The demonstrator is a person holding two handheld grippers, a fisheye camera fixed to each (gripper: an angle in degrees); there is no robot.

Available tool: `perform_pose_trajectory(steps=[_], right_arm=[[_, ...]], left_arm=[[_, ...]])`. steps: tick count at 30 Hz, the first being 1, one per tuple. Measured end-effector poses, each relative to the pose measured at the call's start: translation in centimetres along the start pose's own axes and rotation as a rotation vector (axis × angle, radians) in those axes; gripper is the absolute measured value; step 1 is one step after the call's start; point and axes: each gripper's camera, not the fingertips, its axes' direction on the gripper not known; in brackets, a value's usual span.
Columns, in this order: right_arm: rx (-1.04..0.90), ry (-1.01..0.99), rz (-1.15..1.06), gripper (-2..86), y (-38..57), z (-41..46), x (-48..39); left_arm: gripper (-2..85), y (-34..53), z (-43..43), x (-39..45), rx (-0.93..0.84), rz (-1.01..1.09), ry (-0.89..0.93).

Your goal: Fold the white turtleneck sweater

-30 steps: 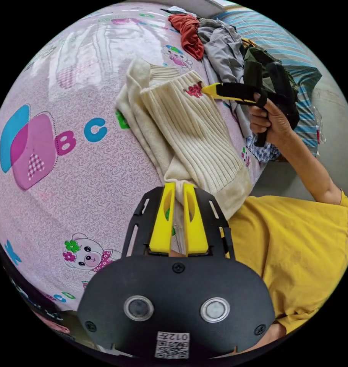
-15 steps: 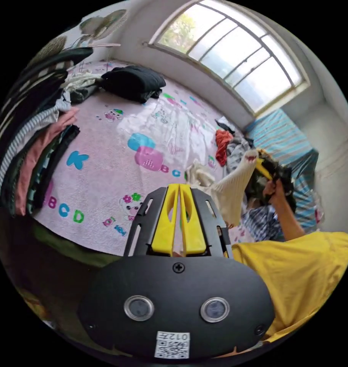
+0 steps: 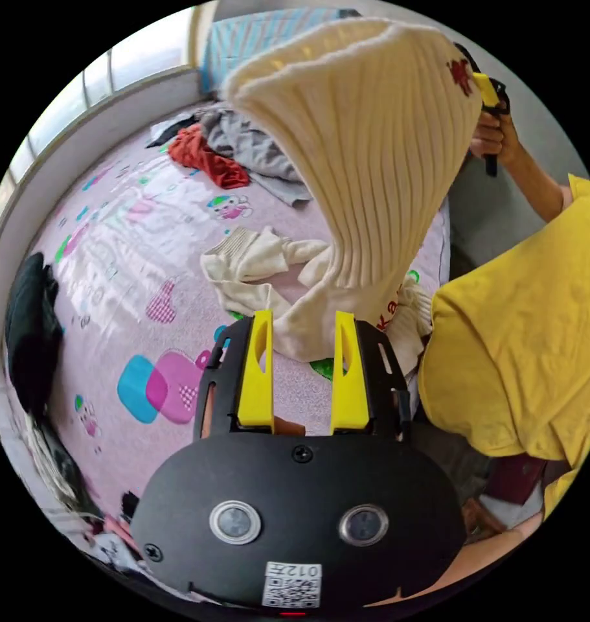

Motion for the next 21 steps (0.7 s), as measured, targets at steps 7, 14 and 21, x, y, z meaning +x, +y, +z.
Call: perform_pose_trajectory(steps=[7, 14, 21], right_arm=[[0.062, 0.048, 0.041, 2.3, 0.9, 0.1, -3.0], [0.12, 0.074, 0.103, 2.1, 0.8, 1.1, -4.5], [0.08, 0.111, 0.045, 2.0, -3.0, 4.9, -6.5]], left_arm=[[13.0, -8.4, 4.8, -0.6, -0.161, 0.367, 0.015], [8.7, -10.3, 8.1, -4.2, -0.278, 0.48, 0.309], [3.5, -6.5, 7.1, -10.2, -0.24, 0.295, 0.274]])
